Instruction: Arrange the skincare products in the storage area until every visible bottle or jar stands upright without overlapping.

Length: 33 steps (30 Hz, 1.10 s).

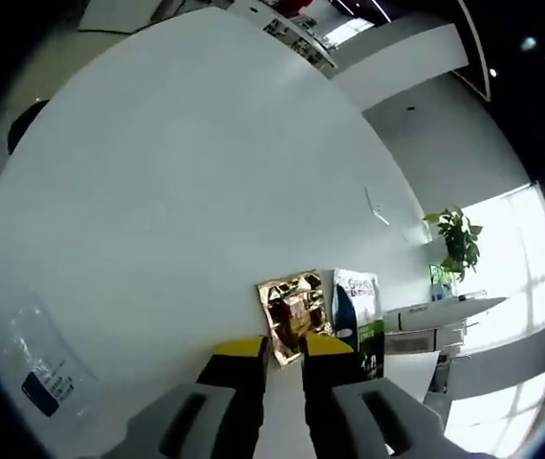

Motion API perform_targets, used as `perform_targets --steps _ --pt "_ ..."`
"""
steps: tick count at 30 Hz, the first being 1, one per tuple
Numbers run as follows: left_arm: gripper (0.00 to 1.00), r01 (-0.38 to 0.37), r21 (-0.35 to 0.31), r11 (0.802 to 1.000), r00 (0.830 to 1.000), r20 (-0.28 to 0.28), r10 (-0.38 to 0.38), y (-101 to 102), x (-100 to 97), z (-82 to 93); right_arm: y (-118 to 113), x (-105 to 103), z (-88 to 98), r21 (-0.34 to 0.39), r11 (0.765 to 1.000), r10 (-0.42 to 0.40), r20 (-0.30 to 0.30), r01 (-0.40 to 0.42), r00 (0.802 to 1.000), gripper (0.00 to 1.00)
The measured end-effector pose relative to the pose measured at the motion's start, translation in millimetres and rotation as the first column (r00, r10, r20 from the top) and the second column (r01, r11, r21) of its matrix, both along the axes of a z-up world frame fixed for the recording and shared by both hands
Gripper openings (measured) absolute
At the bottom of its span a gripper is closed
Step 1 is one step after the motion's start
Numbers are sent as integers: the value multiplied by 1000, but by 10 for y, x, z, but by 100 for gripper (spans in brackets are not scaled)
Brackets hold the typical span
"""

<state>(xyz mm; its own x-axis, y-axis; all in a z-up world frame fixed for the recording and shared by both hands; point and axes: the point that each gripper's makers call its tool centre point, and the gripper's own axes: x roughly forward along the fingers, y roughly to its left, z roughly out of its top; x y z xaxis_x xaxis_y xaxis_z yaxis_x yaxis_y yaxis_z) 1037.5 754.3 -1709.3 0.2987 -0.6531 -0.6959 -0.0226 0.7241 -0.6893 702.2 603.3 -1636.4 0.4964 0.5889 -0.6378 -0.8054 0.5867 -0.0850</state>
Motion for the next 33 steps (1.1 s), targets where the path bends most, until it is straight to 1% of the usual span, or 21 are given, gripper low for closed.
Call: perform_targets --steps 3,7,8,10,12,13,14,16,17,19,21,22,25,27,29,30,33 --pt "19 -7 13 1000 1000 8 6 39 -4 23 -3 5 7 2 1000 -2 4 2 1000 38" --pt "19 -15 24 1000 999 36 14 80 -26 97 -2 7 15 1 1000 1 11 -1 1000 38" --pt "19 -21 13 1000 998 51 20 67 -33 151 0 7 19 2 1000 1 13 -1 1000 38" --pt "19 -29 -30 999 995 99 31 -1 -45 293 3 6 20 3 1000 2 12 -2 1000 39" --pt "19 -35 -59 998 992 123 42 -58 -110 406 5 9 31 4 1000 4 18 -4 1000 39" --pt "20 -36 -66 997 991 128 44 -76 -148 444 12 6 39 8 1000 7 21 -7 1000 39" --pt "20 -33 -71 997 989 140 43 -113 -245 507 16 3 42 8 1000 9 23 -9 1000 39" --pt "20 -18 -62 998 986 166 28 -142 -324 562 21 -3 45 6 1000 15 26 -15 1000 39" --pt "20 18 -25 1000 980 198 -13 -135 -397 577 28 -10 45 6 1000 19 27 -20 999 39" --pt "20 43 45 998 969 240 -53 -74 -480 578 35 -18 43 4 1000 25 28 -25 999 40" --pt "20 46 85 995 967 246 -66 -2 -562 555 43 -32 37 0 999 33 29 -33 999 40" --pt "22 47 114 992 965 251 -75 51 -586 533 45 -36 34 -4 999 36 29 -36 999 40" --pt "32 48 190 981 963 253 -96 232 -652 472 54 -48 38 -6 999 44 33 -44 998 40" --pt "35 53 208 977 963 247 -105 322 -684 461 56 -57 31 -13 999 50 34 -50 998 40" --pt "39 51 240 969 963 247 -112 415 -702 454 61 -60 33 -14 998 55 37 -54 998 39" --pt "41 54 268 962 960 253 -124 485 -693 451 64 -63 32 -14 998 57 35 -56 998 39" --pt "46 60 318 946 952 268 -150 619 -669 467 68 -70 25 -18 998 63 34 -62 997 39"
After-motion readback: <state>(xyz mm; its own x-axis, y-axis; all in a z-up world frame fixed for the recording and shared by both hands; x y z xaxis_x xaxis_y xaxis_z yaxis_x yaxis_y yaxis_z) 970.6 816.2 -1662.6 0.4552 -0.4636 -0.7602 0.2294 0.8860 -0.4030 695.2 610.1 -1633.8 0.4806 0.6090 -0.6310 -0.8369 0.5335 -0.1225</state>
